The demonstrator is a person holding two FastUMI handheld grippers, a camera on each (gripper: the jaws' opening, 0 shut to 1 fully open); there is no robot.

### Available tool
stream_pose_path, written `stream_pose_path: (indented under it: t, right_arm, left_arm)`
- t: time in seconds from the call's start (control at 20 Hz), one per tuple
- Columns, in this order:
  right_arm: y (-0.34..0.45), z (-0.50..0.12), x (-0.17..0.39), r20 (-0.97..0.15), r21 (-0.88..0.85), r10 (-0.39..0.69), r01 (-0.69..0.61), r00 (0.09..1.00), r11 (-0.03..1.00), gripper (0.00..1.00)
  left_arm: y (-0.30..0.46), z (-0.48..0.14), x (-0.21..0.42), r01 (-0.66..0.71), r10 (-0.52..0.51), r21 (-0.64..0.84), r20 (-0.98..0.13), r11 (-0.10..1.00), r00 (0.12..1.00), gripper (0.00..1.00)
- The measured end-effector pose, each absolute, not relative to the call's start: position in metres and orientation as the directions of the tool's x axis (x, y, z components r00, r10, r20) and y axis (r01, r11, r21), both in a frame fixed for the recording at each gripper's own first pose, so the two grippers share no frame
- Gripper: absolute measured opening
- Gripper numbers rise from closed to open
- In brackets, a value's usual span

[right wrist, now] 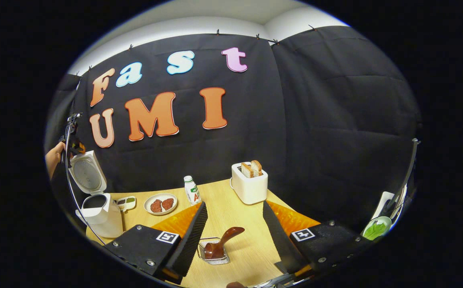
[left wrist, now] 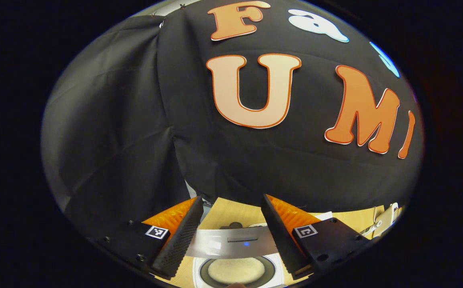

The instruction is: Close the left gripper, press the button to open the rice cooker; take a wooden spoon from the chopstick holder with the right hand, scoop a spoonful of rice and pour it into the rice cooker, then put the wooden spoon back into the chopstick holder.

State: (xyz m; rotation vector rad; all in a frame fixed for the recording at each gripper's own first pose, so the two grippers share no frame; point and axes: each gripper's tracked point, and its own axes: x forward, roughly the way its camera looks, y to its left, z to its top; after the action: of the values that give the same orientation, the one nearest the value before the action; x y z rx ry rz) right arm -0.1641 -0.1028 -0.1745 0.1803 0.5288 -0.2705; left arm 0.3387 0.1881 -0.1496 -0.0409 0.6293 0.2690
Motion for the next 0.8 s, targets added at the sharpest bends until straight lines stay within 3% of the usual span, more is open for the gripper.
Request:
stream_pose_path:
  t: [0.35, 0.8]
  right_arm:
    - [-0.08, -0.183, -0.138, -0.527, 0.14, -0.111, 0.215, 0.842, 0.966, 0.87]
    - [-0.045, -0.19, -0.1, -0.505, 0.182, 0.033, 0.069, 0.862, 0.981, 0.87]
  left_arm:
    - [0.156, -0.208, 0.244, -0.257, 0.123, -0.027, -0.827, 0.966, 0.549, 1.0]
    - [0.124, -0.281, 0.159, -0.244, 0.124, 0.032, -0.919, 0.969, 0.374, 1.0]
